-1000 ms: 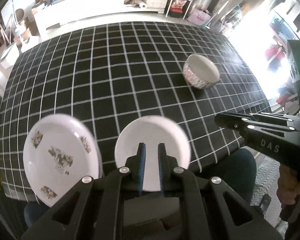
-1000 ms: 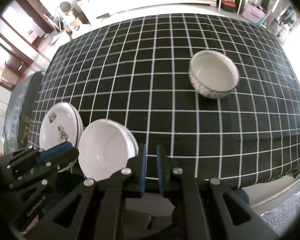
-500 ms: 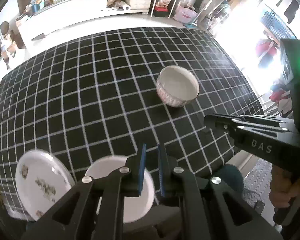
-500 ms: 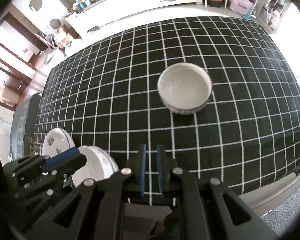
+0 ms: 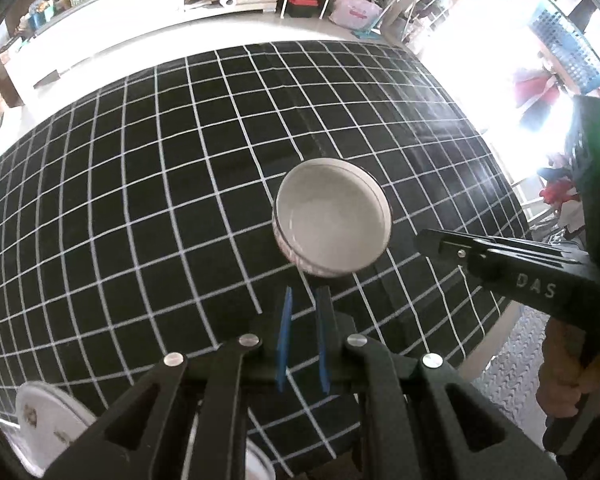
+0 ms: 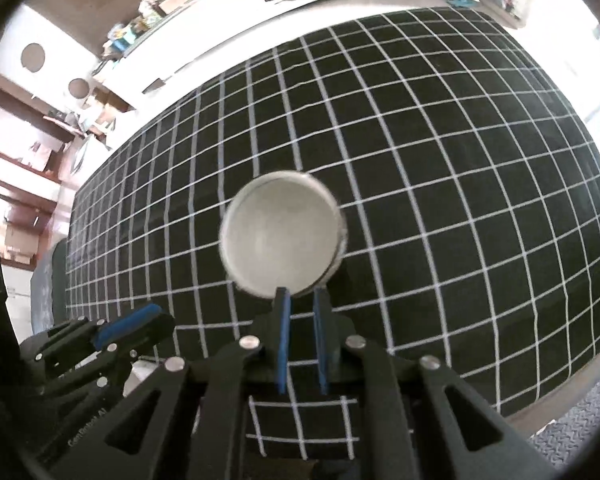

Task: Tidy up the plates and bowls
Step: 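Grasp the rim of the floral-patterned bowl with the left tool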

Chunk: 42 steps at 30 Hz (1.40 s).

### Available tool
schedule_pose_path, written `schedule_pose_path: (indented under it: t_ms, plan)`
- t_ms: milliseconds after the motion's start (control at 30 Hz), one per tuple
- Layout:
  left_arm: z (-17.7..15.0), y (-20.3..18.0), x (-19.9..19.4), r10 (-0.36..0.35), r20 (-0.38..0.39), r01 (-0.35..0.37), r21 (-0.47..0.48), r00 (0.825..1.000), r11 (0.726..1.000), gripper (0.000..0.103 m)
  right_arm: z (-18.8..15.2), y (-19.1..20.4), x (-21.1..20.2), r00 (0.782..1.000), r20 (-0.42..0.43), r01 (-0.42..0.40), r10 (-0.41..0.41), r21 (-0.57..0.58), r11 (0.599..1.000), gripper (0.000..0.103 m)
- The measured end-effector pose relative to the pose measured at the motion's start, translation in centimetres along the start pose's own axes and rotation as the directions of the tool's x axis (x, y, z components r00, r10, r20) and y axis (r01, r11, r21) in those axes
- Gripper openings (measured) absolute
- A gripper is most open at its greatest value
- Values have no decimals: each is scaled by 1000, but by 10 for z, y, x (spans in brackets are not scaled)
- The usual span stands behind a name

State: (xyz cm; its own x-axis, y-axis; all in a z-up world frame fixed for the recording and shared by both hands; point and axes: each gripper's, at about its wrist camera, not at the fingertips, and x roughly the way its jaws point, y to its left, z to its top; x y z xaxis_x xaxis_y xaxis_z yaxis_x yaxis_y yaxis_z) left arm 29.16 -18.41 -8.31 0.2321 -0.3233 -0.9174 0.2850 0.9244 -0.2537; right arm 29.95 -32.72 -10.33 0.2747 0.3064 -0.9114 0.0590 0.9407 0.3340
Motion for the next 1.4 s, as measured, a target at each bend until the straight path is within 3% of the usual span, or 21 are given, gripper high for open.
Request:
schedule_pose_path:
  t_ms: [100, 733, 867, 1000, 1233, 1400]
  plan:
    - [11, 7, 13, -32, -7, 32, -27, 999, 999, 9, 8, -7, 7, 1000, -6, -1, 1, 0, 1000, 15]
    - [45, 20, 72, 47, -52, -47, 2, 998, 999, 9, 27, -19, 50, 997, -73, 24, -25, -18, 1000, 15]
    - [44, 23, 73, 47, -59, -46, 16, 997, 999, 9, 18, -14, 47, 997, -59, 43, -46, -56, 997, 15]
    - [34, 21, 73, 92, -92, -88, 52, 992, 995, 9, 5, -6, 49, 997, -69, 40, -45, -74, 996, 15]
    - [6, 58, 57, 82, -121, -82, 9, 989, 997, 9, -22, 29, 55, 994, -105, 28, -42, -134, 991, 16]
    - [-15, 80, 45, 132, -133, -132, 4, 982, 991, 9, -36, 60, 61, 990, -128, 31, -56, -185, 982, 16]
